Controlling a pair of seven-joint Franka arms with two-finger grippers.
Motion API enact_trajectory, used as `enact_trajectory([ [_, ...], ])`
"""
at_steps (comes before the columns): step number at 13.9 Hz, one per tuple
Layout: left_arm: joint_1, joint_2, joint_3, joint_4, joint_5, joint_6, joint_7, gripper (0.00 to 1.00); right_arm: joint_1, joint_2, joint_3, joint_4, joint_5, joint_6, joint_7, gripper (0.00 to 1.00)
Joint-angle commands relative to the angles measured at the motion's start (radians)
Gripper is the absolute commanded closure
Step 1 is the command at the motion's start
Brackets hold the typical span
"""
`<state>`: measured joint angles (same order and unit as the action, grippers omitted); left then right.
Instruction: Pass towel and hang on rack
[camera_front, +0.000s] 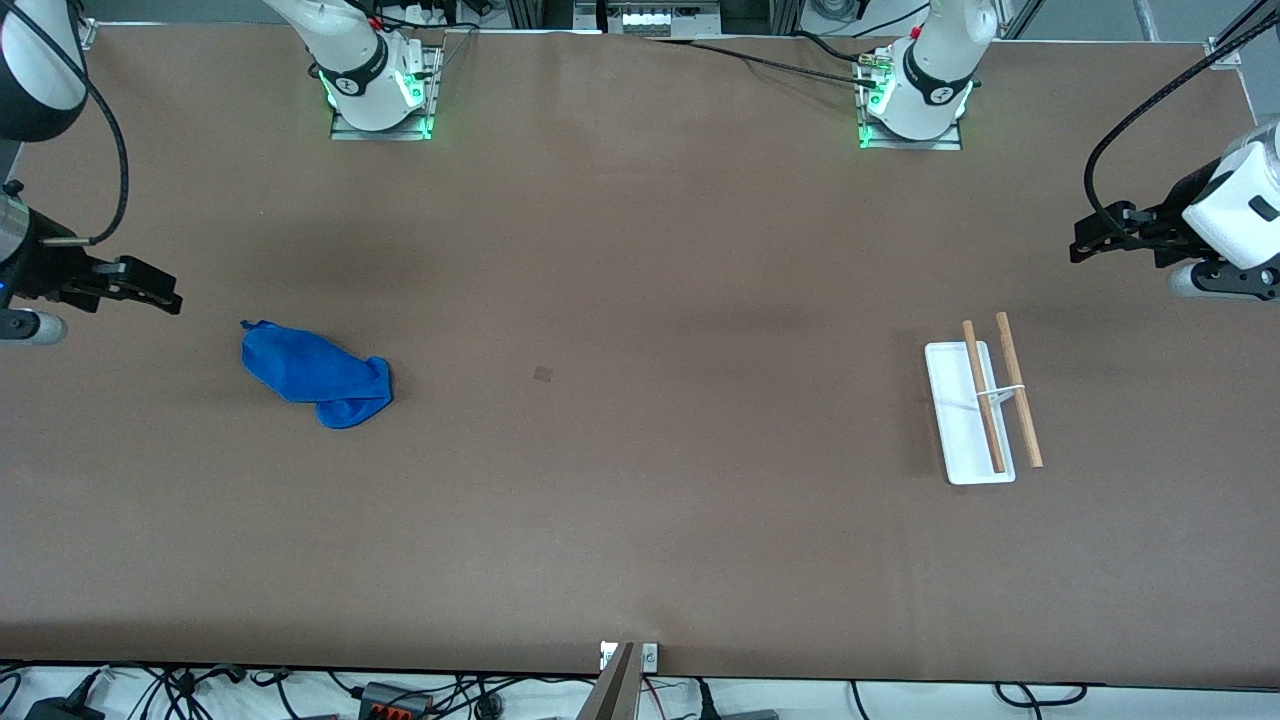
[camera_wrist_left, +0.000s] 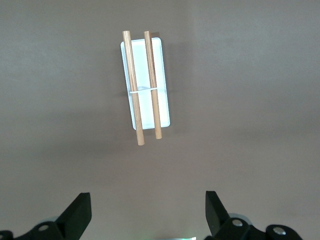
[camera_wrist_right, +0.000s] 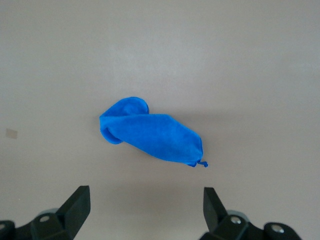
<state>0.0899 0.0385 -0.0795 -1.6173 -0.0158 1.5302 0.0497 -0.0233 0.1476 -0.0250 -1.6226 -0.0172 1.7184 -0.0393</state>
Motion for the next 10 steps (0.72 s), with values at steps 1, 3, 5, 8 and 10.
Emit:
enact_trajectory([
  [1, 0.007, -0.003, -0.003, 0.001, -0.015, -0.004, -0.005, 0.00, -0.010, 0.094, 0.013, 0.000, -0.012, 0.015, -0.001, 0.00],
  [3, 0.007, -0.003, -0.003, 0.001, -0.015, -0.004, -0.005, 0.00, -0.015, 0.151, 0.013, 0.001, -0.012, 0.021, -0.001, 0.00],
  [5, 0.007, -0.003, -0.003, 0.002, -0.015, -0.004, -0.005, 0.00, -0.021, 0.205, 0.013, 0.001, -0.009, 0.024, -0.027, 0.00],
  [8, 0.007, -0.002, -0.003, 0.002, -0.015, -0.004, -0.005, 0.00, -0.009, 0.289, 0.014, 0.009, 0.017, 0.067, -0.010, 0.00],
  [10, 0.007, -0.003, -0.003, 0.002, -0.015, -0.004, -0.005, 0.00, -0.007, 0.326, 0.014, 0.009, 0.040, 0.093, -0.028, 0.00],
])
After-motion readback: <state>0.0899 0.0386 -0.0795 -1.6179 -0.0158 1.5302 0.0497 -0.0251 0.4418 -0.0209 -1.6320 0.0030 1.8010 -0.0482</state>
